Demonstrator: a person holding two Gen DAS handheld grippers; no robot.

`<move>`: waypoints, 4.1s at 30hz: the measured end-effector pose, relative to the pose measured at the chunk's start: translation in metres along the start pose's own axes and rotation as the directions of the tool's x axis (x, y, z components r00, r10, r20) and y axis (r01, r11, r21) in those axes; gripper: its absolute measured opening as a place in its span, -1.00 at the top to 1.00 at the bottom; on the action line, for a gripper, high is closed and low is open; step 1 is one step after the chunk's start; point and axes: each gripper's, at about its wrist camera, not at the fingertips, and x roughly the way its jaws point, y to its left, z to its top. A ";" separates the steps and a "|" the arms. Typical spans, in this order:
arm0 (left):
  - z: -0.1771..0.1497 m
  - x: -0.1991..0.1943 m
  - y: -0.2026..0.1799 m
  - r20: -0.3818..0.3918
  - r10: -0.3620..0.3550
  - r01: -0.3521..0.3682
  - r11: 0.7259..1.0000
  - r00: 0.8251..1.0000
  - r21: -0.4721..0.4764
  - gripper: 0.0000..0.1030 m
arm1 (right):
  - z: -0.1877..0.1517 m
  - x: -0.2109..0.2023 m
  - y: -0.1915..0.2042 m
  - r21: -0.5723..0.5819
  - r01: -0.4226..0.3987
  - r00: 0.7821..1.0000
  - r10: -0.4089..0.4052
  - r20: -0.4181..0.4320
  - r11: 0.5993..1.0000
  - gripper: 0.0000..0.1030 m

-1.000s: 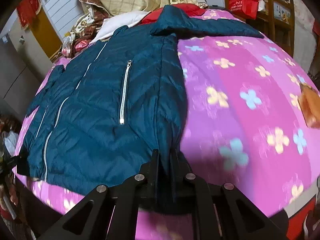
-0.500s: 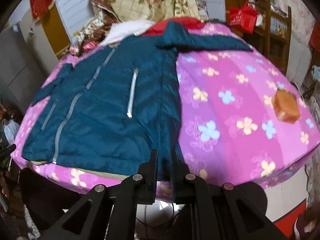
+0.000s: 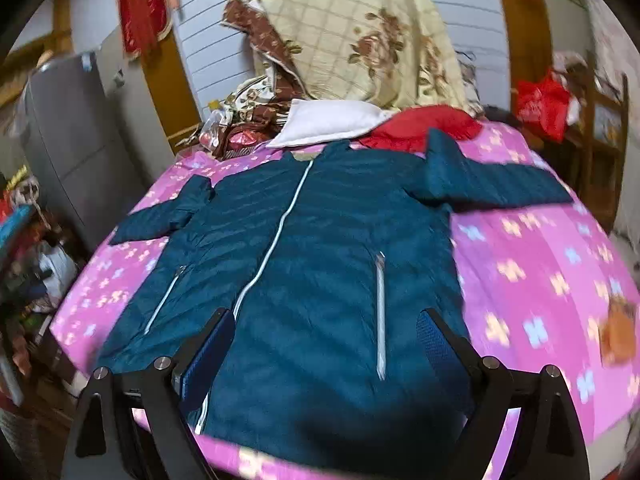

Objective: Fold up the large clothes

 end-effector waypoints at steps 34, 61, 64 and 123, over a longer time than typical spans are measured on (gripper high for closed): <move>0.158 0.332 0.117 -0.115 -0.196 0.106 0.840 0.974 -0.533 -0.26 | 0.066 0.252 0.087 -0.050 -0.241 0.968 0.236 -0.088 0.969 -0.76; 0.212 0.298 -0.060 -0.105 -0.066 0.056 0.994 0.992 -0.089 0.89 | 0.049 0.285 0.058 0.114 -0.345 0.926 0.358 -0.121 0.931 -0.77; 0.196 0.277 -0.126 -0.107 -0.135 0.139 0.990 0.985 0.032 0.89 | 0.051 0.279 0.054 0.121 -0.327 0.936 0.339 -0.097 0.937 -0.76; -0.030 0.180 -0.140 -0.060 -0.030 0.049 0.942 0.998 0.331 0.01 | 0.206 0.291 -0.051 0.091 0.435 0.883 -0.404 -0.239 0.896 0.86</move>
